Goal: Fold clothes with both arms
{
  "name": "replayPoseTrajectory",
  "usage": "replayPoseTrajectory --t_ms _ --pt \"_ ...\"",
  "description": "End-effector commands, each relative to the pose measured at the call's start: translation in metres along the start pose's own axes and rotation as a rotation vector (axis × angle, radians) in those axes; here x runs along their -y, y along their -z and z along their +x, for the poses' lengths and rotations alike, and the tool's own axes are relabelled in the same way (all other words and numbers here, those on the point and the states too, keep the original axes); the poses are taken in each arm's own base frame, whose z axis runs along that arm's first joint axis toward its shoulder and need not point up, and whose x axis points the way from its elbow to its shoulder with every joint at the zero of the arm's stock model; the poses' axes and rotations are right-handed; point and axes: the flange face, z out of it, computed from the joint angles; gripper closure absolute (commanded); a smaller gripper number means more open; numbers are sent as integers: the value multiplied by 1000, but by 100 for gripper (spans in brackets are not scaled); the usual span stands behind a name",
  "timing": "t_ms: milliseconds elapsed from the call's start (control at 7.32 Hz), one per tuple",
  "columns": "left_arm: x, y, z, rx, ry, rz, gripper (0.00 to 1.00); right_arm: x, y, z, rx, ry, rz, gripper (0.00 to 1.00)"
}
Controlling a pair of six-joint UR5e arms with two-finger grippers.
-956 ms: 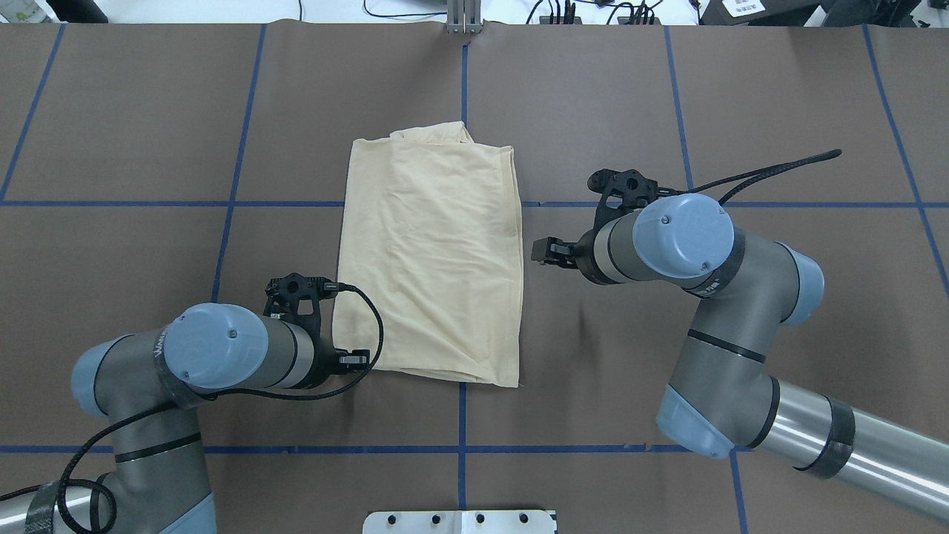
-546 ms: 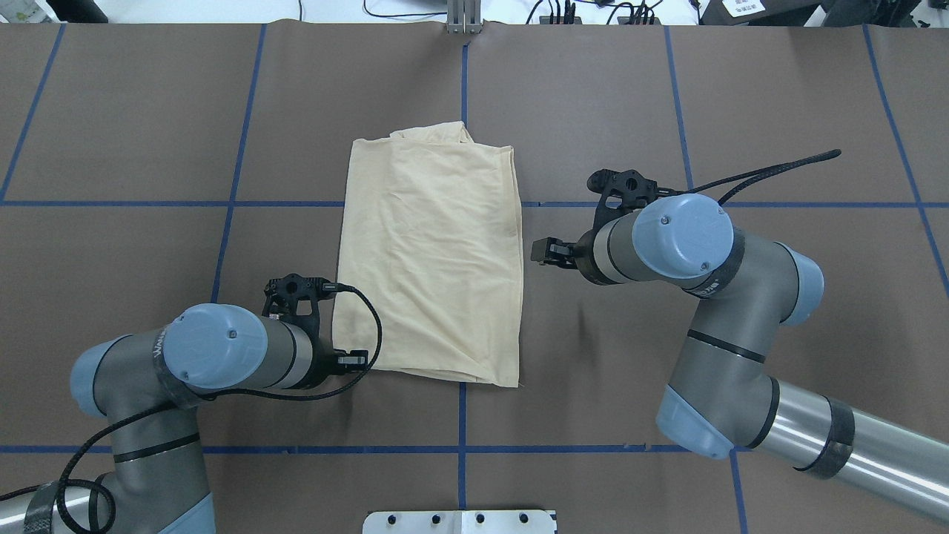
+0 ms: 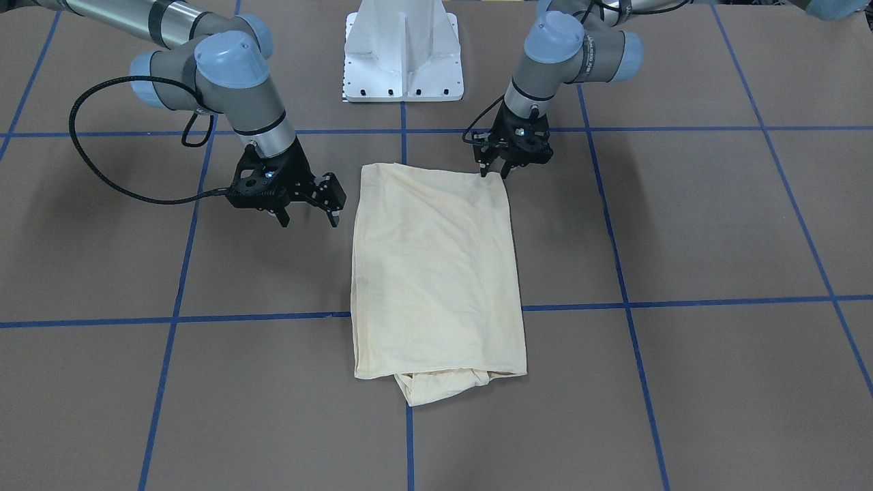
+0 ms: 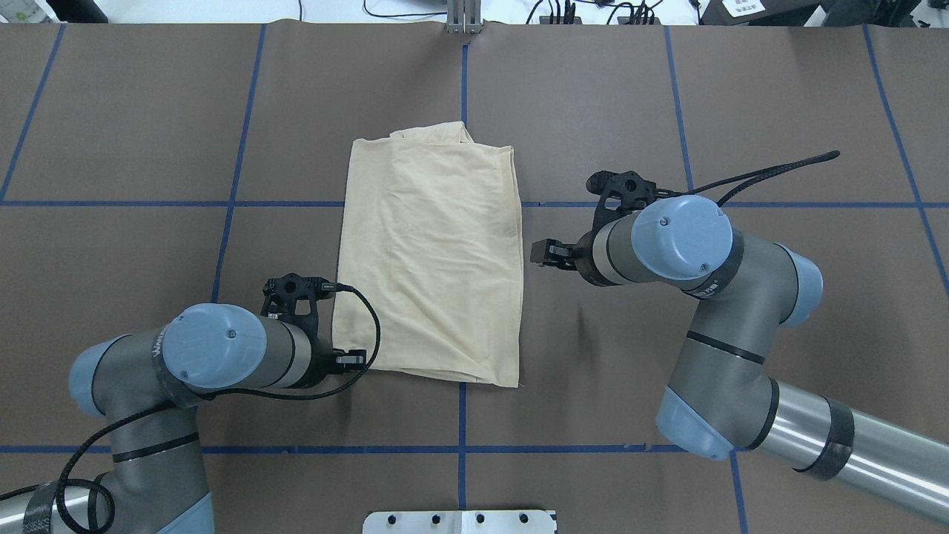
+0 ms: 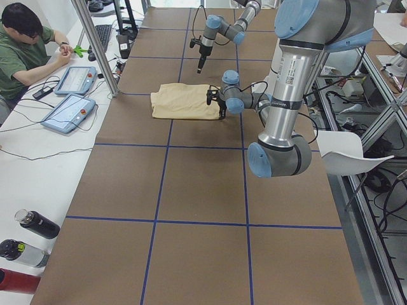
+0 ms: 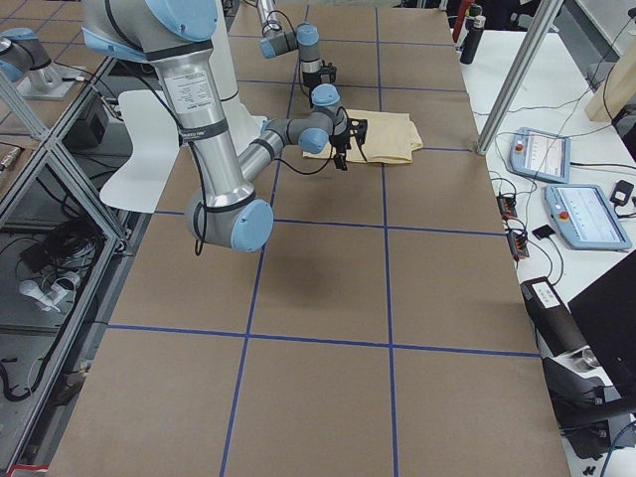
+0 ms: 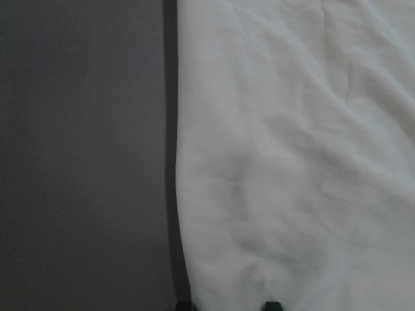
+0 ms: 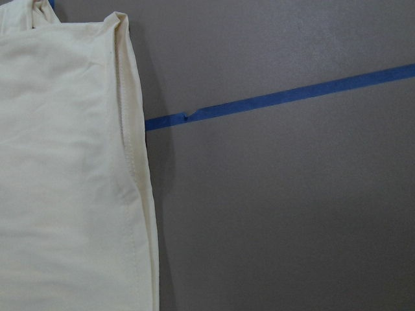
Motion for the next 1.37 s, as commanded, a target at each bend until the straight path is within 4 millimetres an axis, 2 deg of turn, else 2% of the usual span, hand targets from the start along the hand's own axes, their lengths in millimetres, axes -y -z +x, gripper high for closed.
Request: replayPoseTrajectory --t_ms 0,137,273,410,683,820,956,1093,1230 --pt "0 1 1 -2 1 2 52 0 1 -1 3 0 0 0" --pt "0 1 1 0 1 2 65 -1 1 -2 4 2 -1 0" --pt "0 1 2 -2 1 1 88 -1 1 -2 4 2 1 0" --pt "0 1 1 0 1 2 100 -2 0 -3 4 2 -2 0" --pt "0 1 1 -2 1 2 100 -16 -3 -14 -5 -86 -23 0" --pt "0 1 1 -2 1 1 100 -24 -2 -33 -38 -186 -38 2" --pt "0 2 2 -3 1 1 100 -35 3 -60 -67 -289 -53 4" --pt "0 2 3 -6 0 2 100 -57 3 -83 -80 -418 -76 4" --pt "0 2 3 -6 0 2 100 -74 2 -95 -80 -521 -97 5"
